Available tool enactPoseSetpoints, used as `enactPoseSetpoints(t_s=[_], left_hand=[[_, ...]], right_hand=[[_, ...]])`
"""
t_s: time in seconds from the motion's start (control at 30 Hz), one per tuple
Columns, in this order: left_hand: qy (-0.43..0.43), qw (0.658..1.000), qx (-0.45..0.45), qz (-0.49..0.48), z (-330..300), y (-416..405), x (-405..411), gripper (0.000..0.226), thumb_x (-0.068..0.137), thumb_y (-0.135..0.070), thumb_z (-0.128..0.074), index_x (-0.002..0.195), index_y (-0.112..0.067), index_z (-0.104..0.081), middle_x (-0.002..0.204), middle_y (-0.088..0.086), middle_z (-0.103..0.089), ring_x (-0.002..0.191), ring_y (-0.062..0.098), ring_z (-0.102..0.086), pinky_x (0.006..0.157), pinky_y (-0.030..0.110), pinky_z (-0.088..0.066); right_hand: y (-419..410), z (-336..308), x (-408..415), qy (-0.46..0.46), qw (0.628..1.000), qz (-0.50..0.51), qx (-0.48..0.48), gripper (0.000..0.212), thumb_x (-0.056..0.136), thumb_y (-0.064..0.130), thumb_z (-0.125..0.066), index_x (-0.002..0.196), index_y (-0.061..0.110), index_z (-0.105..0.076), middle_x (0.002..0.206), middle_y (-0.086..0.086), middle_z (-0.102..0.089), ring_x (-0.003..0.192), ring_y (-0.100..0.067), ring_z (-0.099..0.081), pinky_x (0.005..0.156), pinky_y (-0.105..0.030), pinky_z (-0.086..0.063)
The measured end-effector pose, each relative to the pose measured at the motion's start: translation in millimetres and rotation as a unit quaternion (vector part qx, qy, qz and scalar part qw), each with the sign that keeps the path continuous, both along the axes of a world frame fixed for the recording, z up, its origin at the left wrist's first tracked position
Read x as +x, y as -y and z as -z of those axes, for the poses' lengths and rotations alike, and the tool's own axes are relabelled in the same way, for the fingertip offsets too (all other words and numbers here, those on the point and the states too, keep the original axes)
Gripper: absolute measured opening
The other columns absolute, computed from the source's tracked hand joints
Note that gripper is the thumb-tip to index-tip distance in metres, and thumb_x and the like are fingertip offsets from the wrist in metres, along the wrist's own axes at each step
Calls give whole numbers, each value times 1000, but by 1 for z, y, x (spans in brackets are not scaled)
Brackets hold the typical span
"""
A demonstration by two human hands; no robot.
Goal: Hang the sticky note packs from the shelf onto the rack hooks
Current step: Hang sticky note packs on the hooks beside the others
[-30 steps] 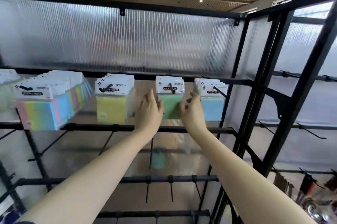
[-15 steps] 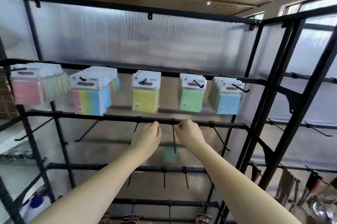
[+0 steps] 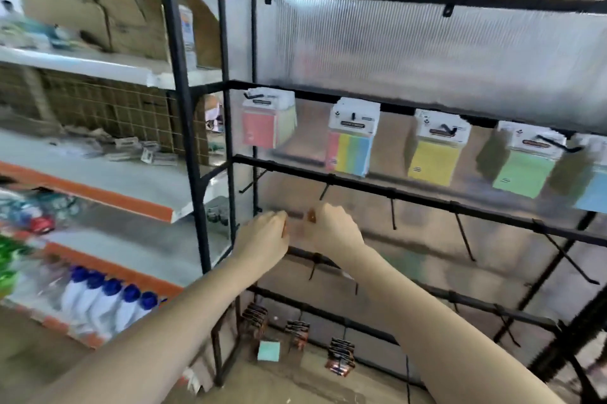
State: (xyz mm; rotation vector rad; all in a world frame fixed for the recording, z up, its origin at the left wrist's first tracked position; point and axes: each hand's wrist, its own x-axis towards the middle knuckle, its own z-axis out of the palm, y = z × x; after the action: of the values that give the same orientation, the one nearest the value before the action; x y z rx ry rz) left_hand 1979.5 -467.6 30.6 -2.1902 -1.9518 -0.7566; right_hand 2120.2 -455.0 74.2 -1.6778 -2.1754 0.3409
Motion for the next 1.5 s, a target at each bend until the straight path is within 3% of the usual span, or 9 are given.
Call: enactPoseSetpoints(t_s=[0.1,0.27,0.43,0.57,0.77,1.07,1.23,1.4,1.5], left_hand=[[17,998,-27,-56,7,18,-60,13,91,-19,-48,97,-16,-60,96,3,-65,86,25,-63,66,35,-49],[30,986,-39,-156,21,36,-151,20,91,-19,-45,103,-16,-61,101,5,-66,91,28,-62,71,35,-45],[31,969,-78,-232,33,39,-224,26,90,-17,-43,112,-18,-58,110,5,-63,102,28,-59,80,35,-45],[29,958,-97,-269,39,24,-277,25,92,-16,-42,114,-16,-55,109,6,-60,101,28,-57,77,34,-46],[42,949,-129,-285,40,-25,-353,27,92,-16,-40,115,-14,-55,113,7,-60,106,26,-54,81,37,-47],[20,943,-141,-300,50,-94,-445,31,93,-20,-38,121,-15,-49,107,10,-60,93,27,-59,62,31,-38],[31,941,-156,-300,61,-121,-478,31,94,-19,-38,123,-16,-48,111,10,-58,99,28,-56,65,33,-36],[38,948,-159,-274,70,-156,-509,20,92,-15,-41,107,-8,-52,104,13,-58,98,34,-57,65,35,-40],[66,950,-163,-258,76,-184,-534,28,91,-13,-41,116,-11,-53,111,14,-57,105,33,-55,77,37,-46]], right_hand=[[3,10,-63,-11,998,-64,-1,15,90,21,-48,87,11,-58,86,-9,-62,75,-31,-58,66,-34,-48],[0,24,-158,3,987,-161,-12,21,90,19,-41,70,13,-44,72,-6,-52,74,-33,-57,65,-35,-47],[-16,35,-237,9,975,-222,8,19,92,22,-45,84,6,-51,92,-18,-63,82,-36,-60,63,-32,-38],[-44,44,-297,14,966,-257,3,22,93,23,-44,91,4,-56,90,-15,-61,80,-34,-59,63,-34,-44],[-107,47,-379,-10,966,-257,-12,22,93,22,-45,100,7,-60,101,-14,-64,90,-32,-58,68,-31,-43],[-181,68,-470,-44,972,-218,-74,23,91,19,-45,103,6,-59,109,-14,-63,100,-31,-57,73,-31,-42],[-206,88,-502,-58,975,-183,-115,27,91,21,-46,109,6,-59,114,-14,-62,107,-32,-56,79,-33,-44],[-240,104,-534,-45,980,-155,-120,29,90,20,-45,112,5,-57,119,-15,-59,112,-33,-53,89,-37,-46],[-265,112,-555,-38,983,-136,-118,29,91,19,-45,114,4,-55,121,-16,-57,114,-34,-52,91,-38,-45]])
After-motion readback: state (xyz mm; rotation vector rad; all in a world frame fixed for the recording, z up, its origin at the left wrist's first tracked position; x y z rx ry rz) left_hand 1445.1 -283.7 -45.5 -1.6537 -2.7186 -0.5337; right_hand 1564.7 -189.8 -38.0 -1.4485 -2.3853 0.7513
